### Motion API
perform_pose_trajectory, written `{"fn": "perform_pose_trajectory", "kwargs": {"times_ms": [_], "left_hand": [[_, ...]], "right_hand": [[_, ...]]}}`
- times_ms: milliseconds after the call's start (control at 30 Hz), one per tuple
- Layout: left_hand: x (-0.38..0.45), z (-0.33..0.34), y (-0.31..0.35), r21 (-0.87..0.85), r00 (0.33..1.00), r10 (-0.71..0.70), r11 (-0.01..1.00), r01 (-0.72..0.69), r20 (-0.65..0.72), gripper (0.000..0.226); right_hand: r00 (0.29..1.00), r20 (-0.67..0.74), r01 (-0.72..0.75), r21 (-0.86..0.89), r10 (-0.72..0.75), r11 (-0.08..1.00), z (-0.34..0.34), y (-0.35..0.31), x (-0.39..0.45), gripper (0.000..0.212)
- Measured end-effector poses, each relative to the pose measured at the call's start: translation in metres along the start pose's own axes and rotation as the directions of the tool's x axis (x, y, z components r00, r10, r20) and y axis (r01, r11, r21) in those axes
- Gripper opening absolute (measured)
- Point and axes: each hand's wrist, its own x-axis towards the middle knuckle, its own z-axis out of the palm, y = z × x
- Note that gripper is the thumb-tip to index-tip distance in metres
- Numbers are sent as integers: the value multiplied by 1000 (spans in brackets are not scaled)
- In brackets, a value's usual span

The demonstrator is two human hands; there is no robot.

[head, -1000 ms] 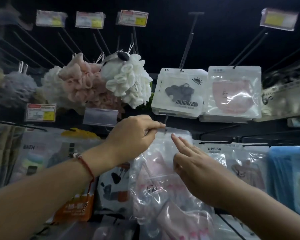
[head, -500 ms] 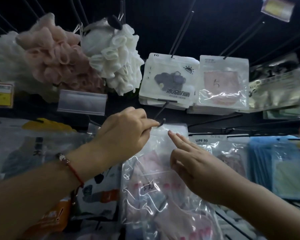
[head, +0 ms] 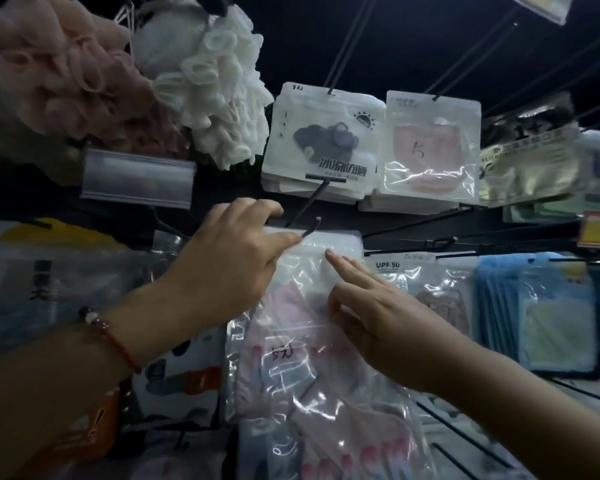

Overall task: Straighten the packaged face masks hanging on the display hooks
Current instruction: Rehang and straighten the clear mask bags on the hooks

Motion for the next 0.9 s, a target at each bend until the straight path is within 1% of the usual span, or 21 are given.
{"fn": "perform_pose_trajectory", "kwargs": {"times_ms": [67,100,167,233,267,333,400,467,500,567,667,800,900], "left_hand": [[-6,-8,5,2,999,31,1000,-31,13,35],[-9,-15,10,-35,999,43,998,-43,7,34],[-14,-35,23,-179,999,35,983,-29,32,35],[-16,-54,38,-307,986,-8,950,59,164,40],[-16,-59,45,-315,973,-16,945,90,231,43],[-17,-65,58,-292,958,-5,952,93,287,42],[-18,-69,68,-329,959,-32,936,127,280,37],[-22,-72,75,-376,959,-111,903,208,262,39],[-23,-73,78,-369,961,-135,903,219,242,40],[-26,-74,82,-329,967,-153,920,215,204,42],[-24,-75,79,-262,963,-196,935,240,186,47],[-11,-79,68,-239,959,-264,929,281,100,44],[6,-80,64,-212,951,-293,927,308,101,43]], "right_hand": [[1000,-24,17,15,-17,1000,1,2,-5,16],[999,-35,32,14,-31,999,0,3,-7,20],[997,-64,41,2,-41,999,-4,2,-13,23],[994,-102,38,1,-37,999,-14,2,-15,15],[991,-123,47,8,-46,999,-20,1,-15,12],[987,-148,62,46,-54,997,-32,-2,-13,12],[981,-184,82,85,-66,993,-41,-3,-13,13],[969,-222,132,86,-111,987,-44,-1,-16,15],[964,-236,146,81,-123,986,-42,0,-19,19],[954,-269,152,43,-135,987,-35,2,-26,30],[921,-334,199,-43,-202,979,-20,7,-34,50],[920,-287,238,-129,-266,963,-13,13,-34,61],[926,-264,222,-196,-269,955,-10,15,-29,64]]}}
